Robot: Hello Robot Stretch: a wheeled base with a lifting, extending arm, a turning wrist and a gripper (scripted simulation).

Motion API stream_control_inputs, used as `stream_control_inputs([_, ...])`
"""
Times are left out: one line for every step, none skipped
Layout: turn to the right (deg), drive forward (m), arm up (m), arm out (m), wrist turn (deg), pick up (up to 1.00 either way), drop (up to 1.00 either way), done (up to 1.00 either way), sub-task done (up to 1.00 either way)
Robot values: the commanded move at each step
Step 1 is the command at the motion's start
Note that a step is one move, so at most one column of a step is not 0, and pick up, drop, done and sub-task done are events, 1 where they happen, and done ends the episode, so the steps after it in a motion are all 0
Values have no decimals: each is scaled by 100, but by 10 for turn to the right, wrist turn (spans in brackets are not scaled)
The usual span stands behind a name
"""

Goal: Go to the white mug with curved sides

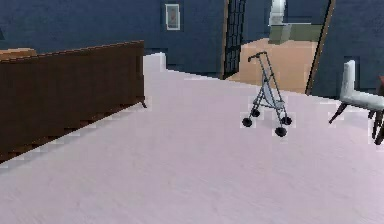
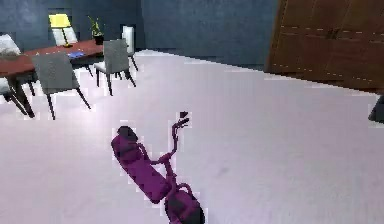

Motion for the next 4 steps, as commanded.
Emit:
stream_control_inputs([0,100,0,0,0,0,0,0,0])
stream_control_inputs([0,100,0,0,0,0,0,0,0])
stream_control_inputs([0,100,0,0,0,0,0,0,0])
stream_control_inputs([60,0,0,0,0,0,0,0,0])
